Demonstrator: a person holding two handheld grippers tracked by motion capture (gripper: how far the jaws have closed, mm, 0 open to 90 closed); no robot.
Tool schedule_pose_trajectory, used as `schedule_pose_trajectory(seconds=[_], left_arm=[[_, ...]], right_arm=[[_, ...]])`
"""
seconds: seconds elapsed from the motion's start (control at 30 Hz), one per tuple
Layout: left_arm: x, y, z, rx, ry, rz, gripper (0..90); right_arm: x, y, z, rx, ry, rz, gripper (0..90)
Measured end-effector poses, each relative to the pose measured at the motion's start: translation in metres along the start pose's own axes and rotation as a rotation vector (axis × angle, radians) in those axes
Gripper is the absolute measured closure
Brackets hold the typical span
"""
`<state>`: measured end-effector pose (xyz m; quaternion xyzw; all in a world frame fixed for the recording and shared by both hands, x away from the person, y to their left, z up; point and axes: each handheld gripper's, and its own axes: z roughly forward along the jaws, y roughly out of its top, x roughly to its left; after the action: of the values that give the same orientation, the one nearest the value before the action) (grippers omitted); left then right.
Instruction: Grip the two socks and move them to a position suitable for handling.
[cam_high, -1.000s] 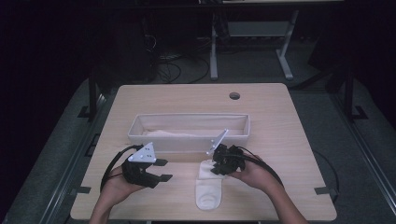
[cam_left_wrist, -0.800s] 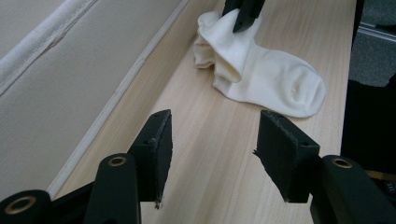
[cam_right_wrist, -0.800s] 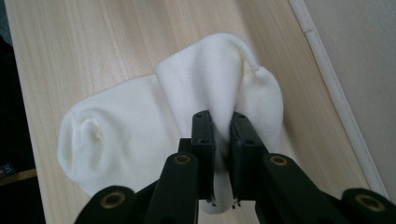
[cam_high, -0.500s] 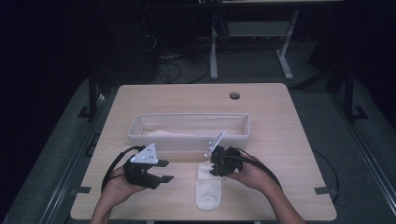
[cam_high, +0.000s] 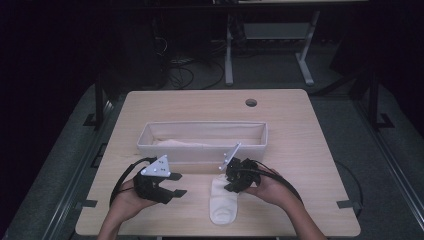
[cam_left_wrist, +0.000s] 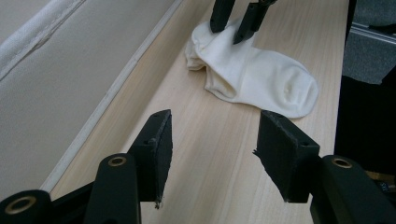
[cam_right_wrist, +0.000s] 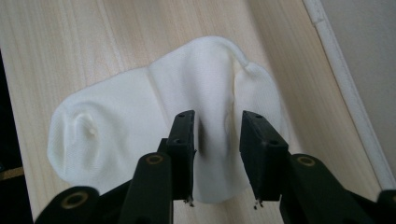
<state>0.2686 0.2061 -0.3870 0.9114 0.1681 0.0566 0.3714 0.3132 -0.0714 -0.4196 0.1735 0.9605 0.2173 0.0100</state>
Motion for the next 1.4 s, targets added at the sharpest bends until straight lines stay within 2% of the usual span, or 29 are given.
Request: schedule_pose_trajectory(seconds=[0.17, 0.23, 0.4, 0.5, 0.73, 0.87, 0.9, 1.0, 1.2, 1.4], left_arm=[[0.000, 0.000, 0.003, 0.013, -0.003, 0.003, 45.5], [0.000, 0.000, 0.002, 0.014, -0.002, 0.005, 45.5], [0.000, 0.000, 0.002, 0.010, -0.003, 0.004, 45.5], [0.001, -0.001, 0.003, 0.017, -0.002, 0.002, 45.5], [0.002, -0.001, 0.003, 0.020, -0.007, 0.001, 45.5], [0.003, -0.003, 0.005, 0.029, -0.011, -0.013, 44.8], [0.003, -0.003, 0.005, 0.030, -0.008, -0.013, 44.7], [0.004, -0.004, 0.005, 0.029, -0.009, -0.018, 44.1], [0.005, -0.004, 0.005, 0.032, -0.007, -0.019, 44.0], [0.005, -0.003, 0.005, 0.028, -0.009, -0.017, 43.9]], right_arm=[[-0.002, -0.003, -0.011, -0.039, 0.008, 0.012, 63.3], [-0.004, -0.004, -0.014, -0.045, -0.007, 0.015, 64.5], [-0.012, -0.002, -0.016, -0.036, -0.014, 0.037, 68.9], [-0.018, 0.001, -0.016, -0.034, -0.001, 0.044, 69.8], [-0.027, 0.007, -0.007, 0.022, 0.019, 0.057, 67.9], [-0.034, 0.010, -0.003, 0.046, 0.041, 0.071, 67.3], [-0.037, 0.011, -0.001, 0.044, 0.067, 0.086, 67.9], [-0.038, 0.011, 0.003, 0.066, 0.083, 0.085, 74.1], [-0.039, 0.011, 0.004, 0.070, 0.087, 0.076, 84.7], [-0.035, 0.009, -0.006, 0.040, 0.082, 0.075, 85.3]])
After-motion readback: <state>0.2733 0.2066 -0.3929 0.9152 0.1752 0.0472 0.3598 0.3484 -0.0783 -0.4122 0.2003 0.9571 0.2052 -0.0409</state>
